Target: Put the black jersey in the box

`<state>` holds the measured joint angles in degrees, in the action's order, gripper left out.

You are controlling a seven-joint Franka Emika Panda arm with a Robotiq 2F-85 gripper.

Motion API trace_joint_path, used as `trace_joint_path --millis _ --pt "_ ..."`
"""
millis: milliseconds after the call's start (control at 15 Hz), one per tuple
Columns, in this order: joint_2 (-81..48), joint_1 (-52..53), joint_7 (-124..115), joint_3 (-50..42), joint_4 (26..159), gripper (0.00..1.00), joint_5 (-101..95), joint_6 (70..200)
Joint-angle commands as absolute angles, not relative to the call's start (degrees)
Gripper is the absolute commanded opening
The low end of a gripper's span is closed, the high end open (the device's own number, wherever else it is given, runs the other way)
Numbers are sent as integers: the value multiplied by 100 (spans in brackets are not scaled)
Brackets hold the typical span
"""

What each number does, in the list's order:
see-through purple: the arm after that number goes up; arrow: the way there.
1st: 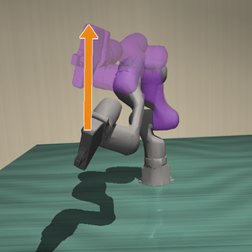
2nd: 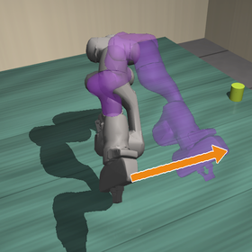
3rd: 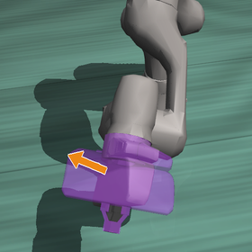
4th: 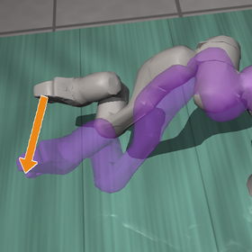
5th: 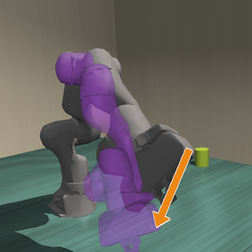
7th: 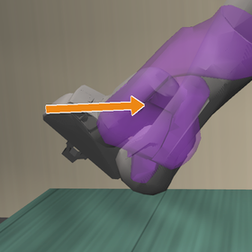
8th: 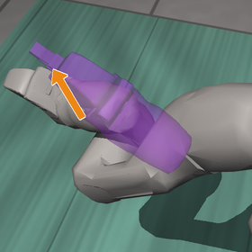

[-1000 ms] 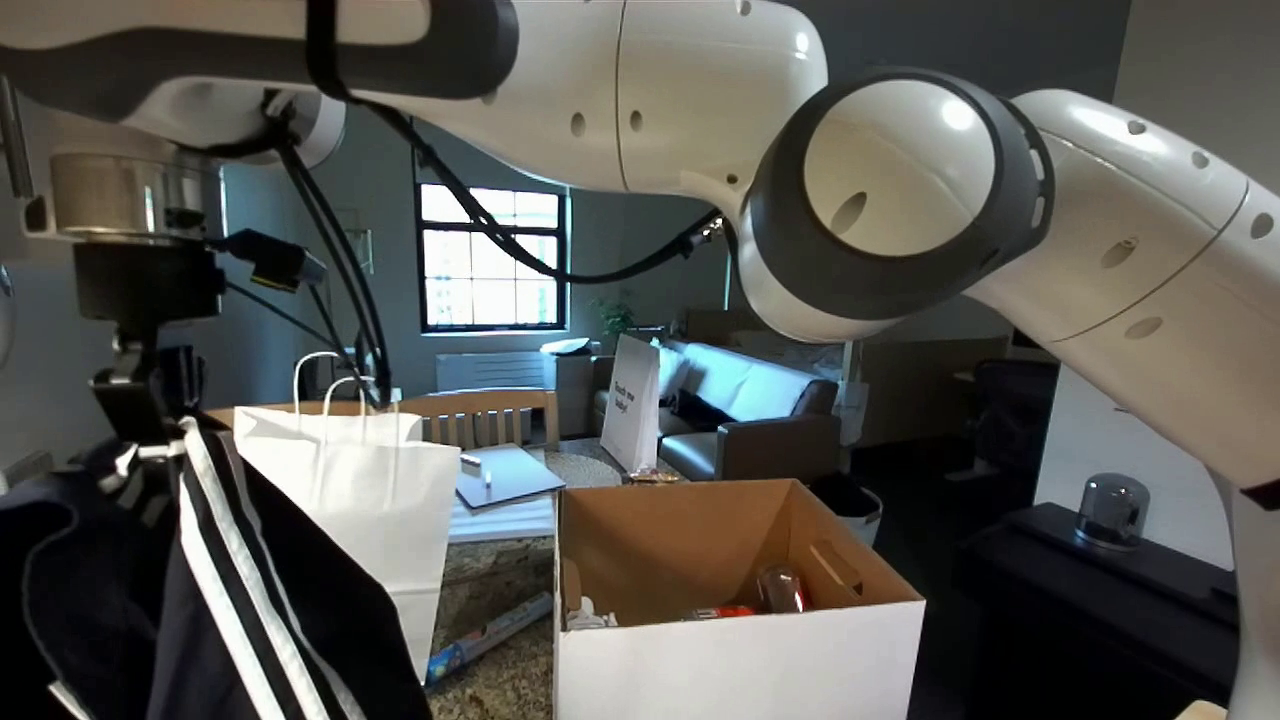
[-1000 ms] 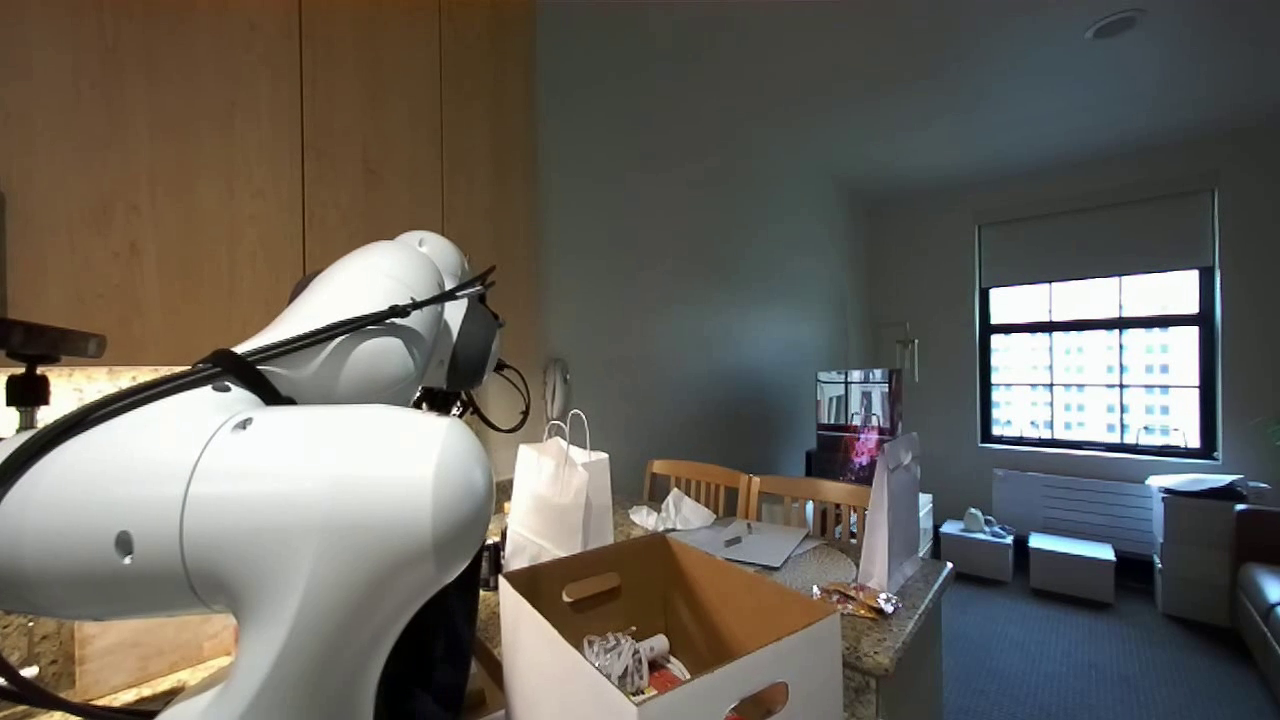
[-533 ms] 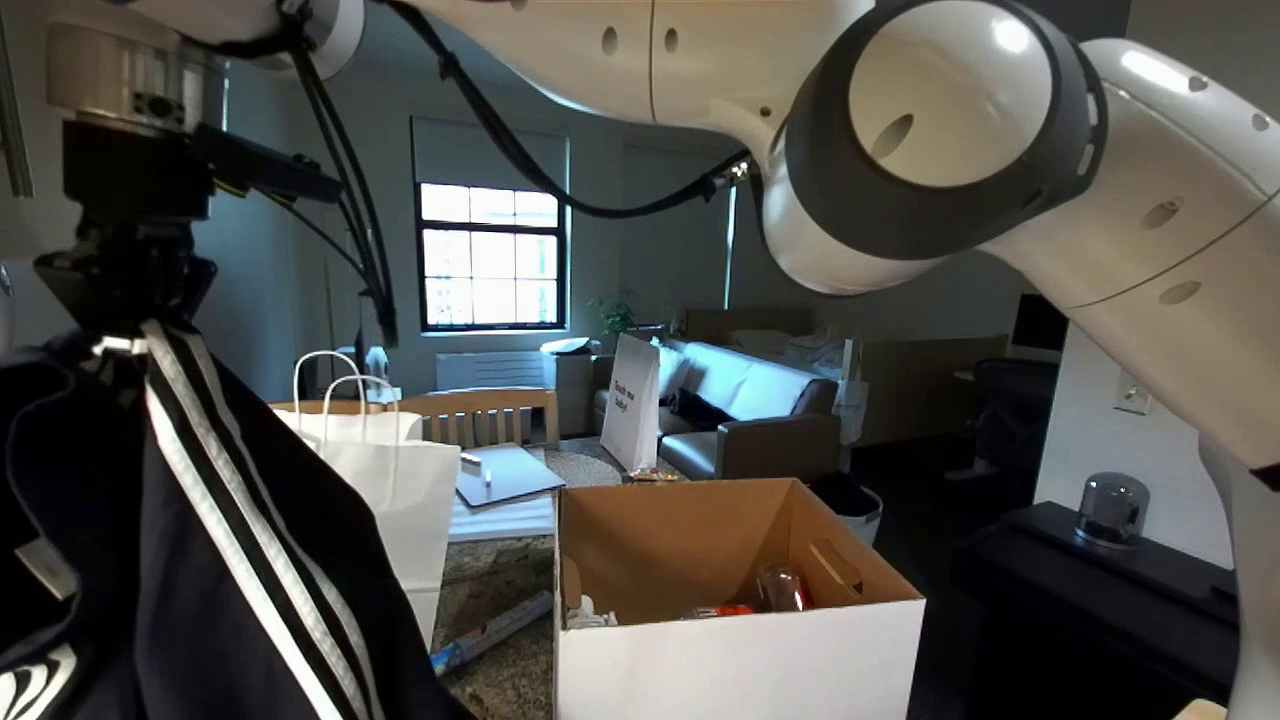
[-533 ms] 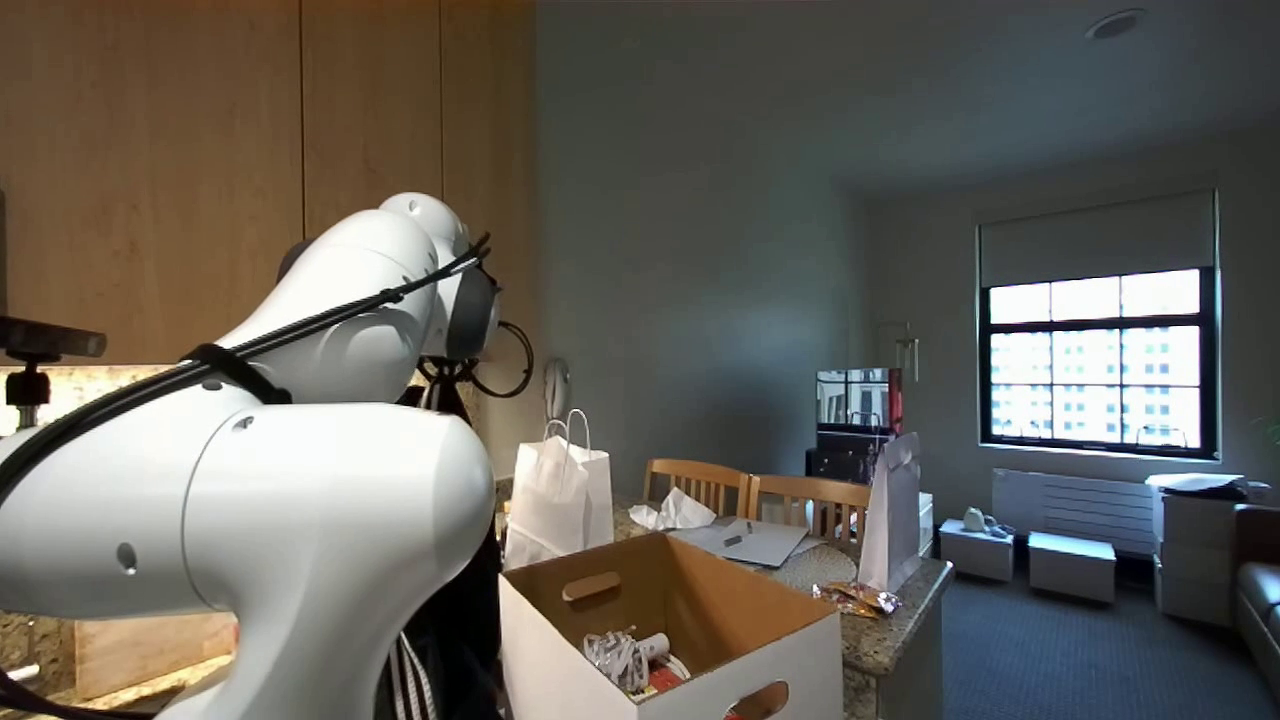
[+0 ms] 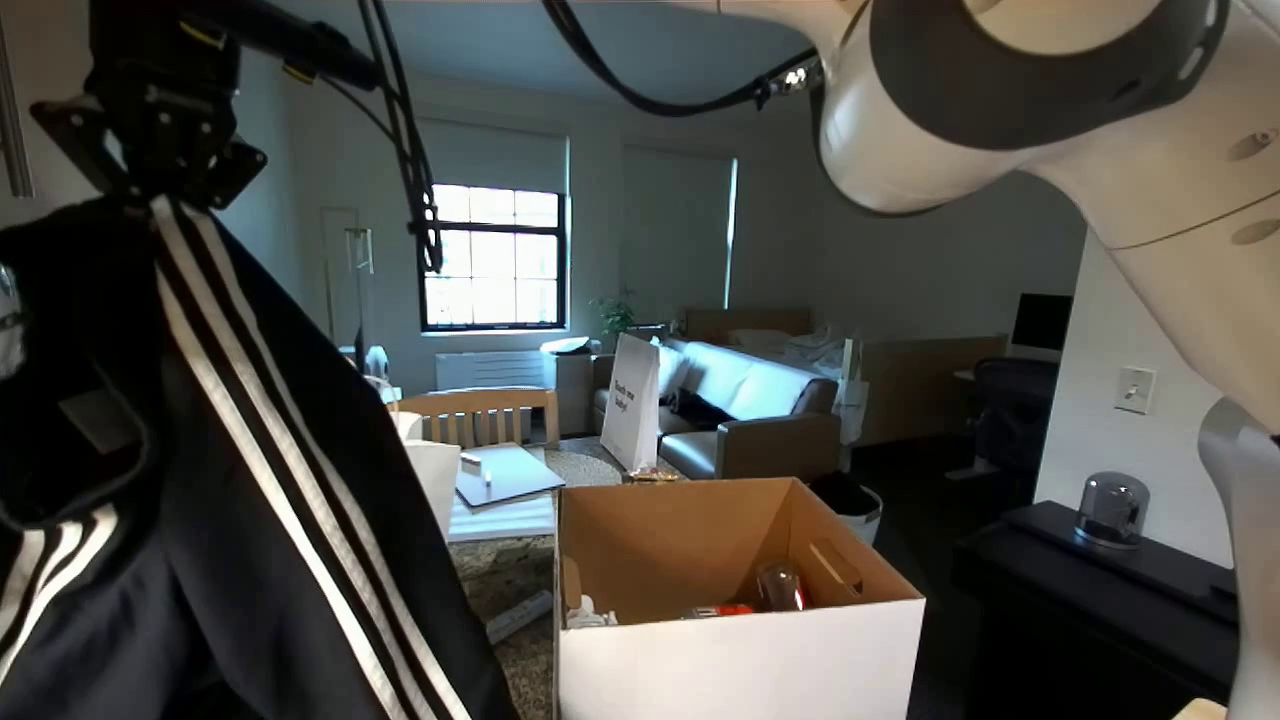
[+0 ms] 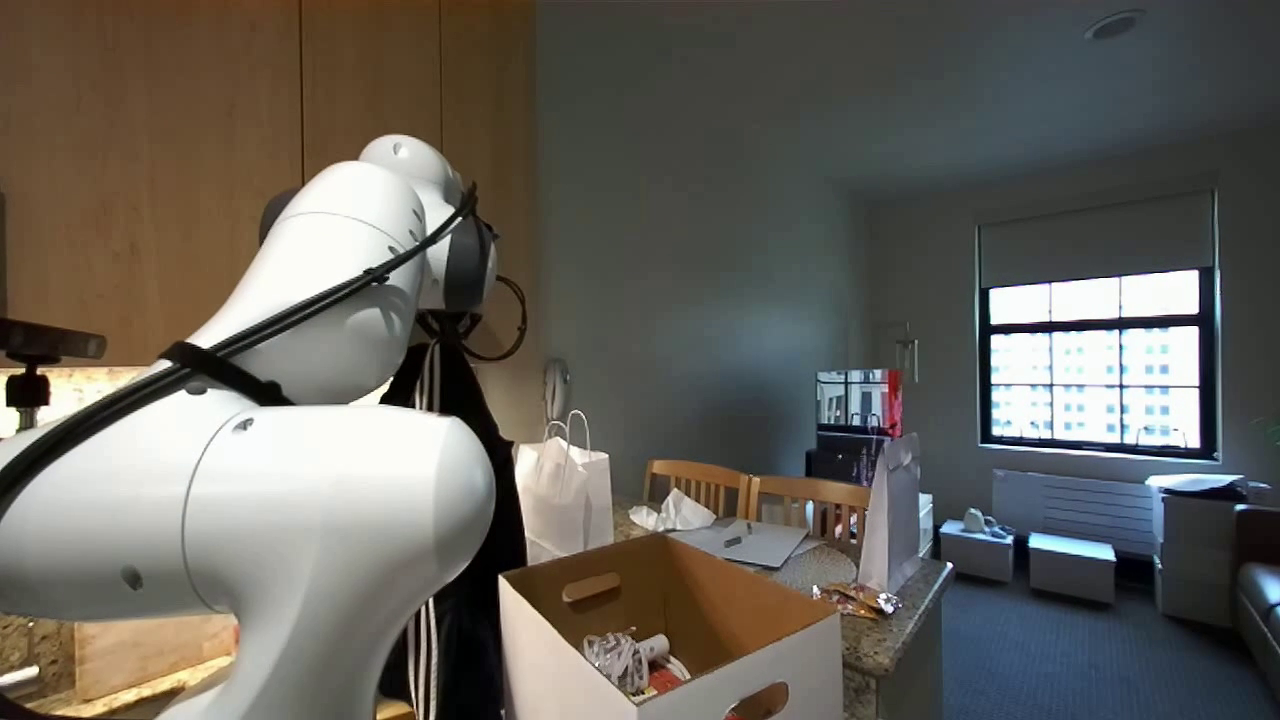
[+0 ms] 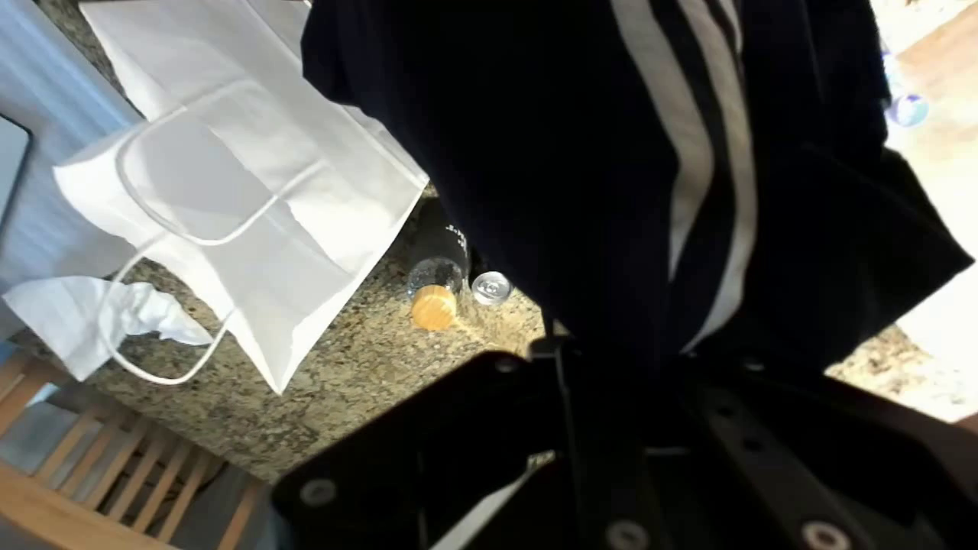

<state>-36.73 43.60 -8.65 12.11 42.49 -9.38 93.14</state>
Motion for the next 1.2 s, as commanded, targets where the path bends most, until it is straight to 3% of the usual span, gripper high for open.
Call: trace_joint_path --millis 0,400,467,800,1133 --pt "-2637 4300 -1953 1049 5234 5 -954 9412" --pt "-1223 4340 -3476 661 6478 4 -1244 9301" --pt "-1984 4343 -3031 768 5566 5 -1037 9263" --pt "-1426 4345 -3293 647 6216 5 -1146 9244" --pt "-1350 4612 -3710 481 5193 5 -2523 8907"
